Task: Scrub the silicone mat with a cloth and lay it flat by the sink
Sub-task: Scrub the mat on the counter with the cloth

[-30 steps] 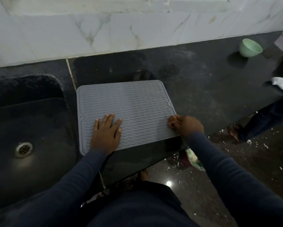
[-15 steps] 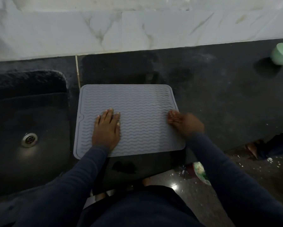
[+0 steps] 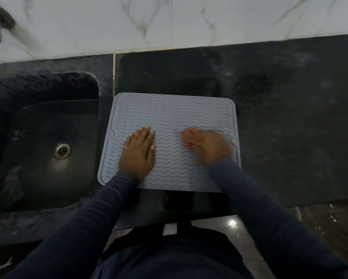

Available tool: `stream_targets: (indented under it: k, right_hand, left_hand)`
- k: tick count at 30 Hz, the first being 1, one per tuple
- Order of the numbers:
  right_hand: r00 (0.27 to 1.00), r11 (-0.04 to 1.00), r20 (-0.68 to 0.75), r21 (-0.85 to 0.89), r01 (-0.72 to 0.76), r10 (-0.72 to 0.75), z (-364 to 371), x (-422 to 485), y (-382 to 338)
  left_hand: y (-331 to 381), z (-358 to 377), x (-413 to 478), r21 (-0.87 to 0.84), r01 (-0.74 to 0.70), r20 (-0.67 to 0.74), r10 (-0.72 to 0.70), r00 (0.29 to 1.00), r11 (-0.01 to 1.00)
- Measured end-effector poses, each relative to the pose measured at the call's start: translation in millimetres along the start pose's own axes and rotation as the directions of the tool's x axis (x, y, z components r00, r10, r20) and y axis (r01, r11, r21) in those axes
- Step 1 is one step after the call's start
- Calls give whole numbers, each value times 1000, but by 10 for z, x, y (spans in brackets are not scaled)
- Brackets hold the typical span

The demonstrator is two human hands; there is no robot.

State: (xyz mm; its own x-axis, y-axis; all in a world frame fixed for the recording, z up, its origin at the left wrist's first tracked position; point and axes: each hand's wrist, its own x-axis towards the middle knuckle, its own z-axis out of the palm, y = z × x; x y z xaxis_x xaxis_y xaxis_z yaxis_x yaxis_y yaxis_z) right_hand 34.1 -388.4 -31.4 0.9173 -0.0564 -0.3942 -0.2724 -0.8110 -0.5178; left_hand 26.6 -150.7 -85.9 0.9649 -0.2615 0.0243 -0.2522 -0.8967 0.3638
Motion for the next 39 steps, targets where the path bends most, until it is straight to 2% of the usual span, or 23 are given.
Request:
stream_targets:
  k: [3,4,6,8,10,12,13,14,17,19,21,24,26,28,30,31,33,35,39]
  right_hand:
    - [963,969,-132,-41,-242,235,-428,-53,563]
    - [934,940,-160,-75,-333,318,-512,-67,634]
    - [901,904,-183,-103,-414,392,-592,-59,530]
    - [933,939,-224,-138,-317,282,-495,43,232]
    - [979,988,-204,-146,-58,27,-200,132,-214]
    - [985,973,-41,-168,156,-165,180,167,-641]
    - [983,967,18,-175,185,-185,352,169,-771]
    - [988,970,18,-186,156,-155,459,165,-827]
    - [988,988,-128,-120,-99,83,225,23,-477]
    - [936,959,-243,-66,-276,253,-103,-135,39]
    - [868,899,-322,-99,-427,377,-388,-229,379]
    - [844,870,-301,-85,-487,443,-447,-100,317]
    - [878,921,-321,-40,-387,355,-324,4,-6]
    - [939,987,-318,-39,-154,133,-8,66,-451]
    - [980,995,-185,-90,52,-68,407,79,-880]
    - [987,988,-118,-125,94,-109,550,90,-1019]
    - [993,988,-106,-154,26,-43,572,148,-993]
    - [981,990,-160,-66,-122,110,300,127,-672]
    - [878,916,-310,-50,-398,365,-413,15,267]
  left_hand:
    - [7,2,-6,-1,4,6,-4,1000,1000]
    - [18,-5,-12,-6,6,3,-6,1000,1000]
    - [18,-58,7,-45,4,-14,-5,1000,999]
    - [37,-129,74,-115,6,-44,-11,999,993]
    - [41,-192,174,-154,-14,-83,1,997,988]
    - [11,-181,283,-138,-32,-51,25,998,990]
    - [-4,-158,332,-125,-42,-15,40,999,991]
    - [-28,-120,356,-92,-49,18,51,999,994]
    - [-93,-12,397,17,-73,47,72,996,997]
    - [-112,7,400,30,-83,34,82,996,996]
    - [-111,8,405,24,-86,23,85,996,996]
    - [-95,-19,384,-3,-77,25,77,997,997]
    - [-77,-26,382,-3,-72,27,72,997,997]
    - [-80,-25,387,8,-64,35,64,997,998]
    - [-89,-26,384,11,-79,55,78,995,997]
    - [-95,-27,385,5,-87,59,86,994,996]
    - [-110,-21,395,-3,-91,48,91,995,996]
    - [-112,-8,395,11,-80,43,80,996,997]
    - [-109,-1,384,19,-77,41,76,996,997]
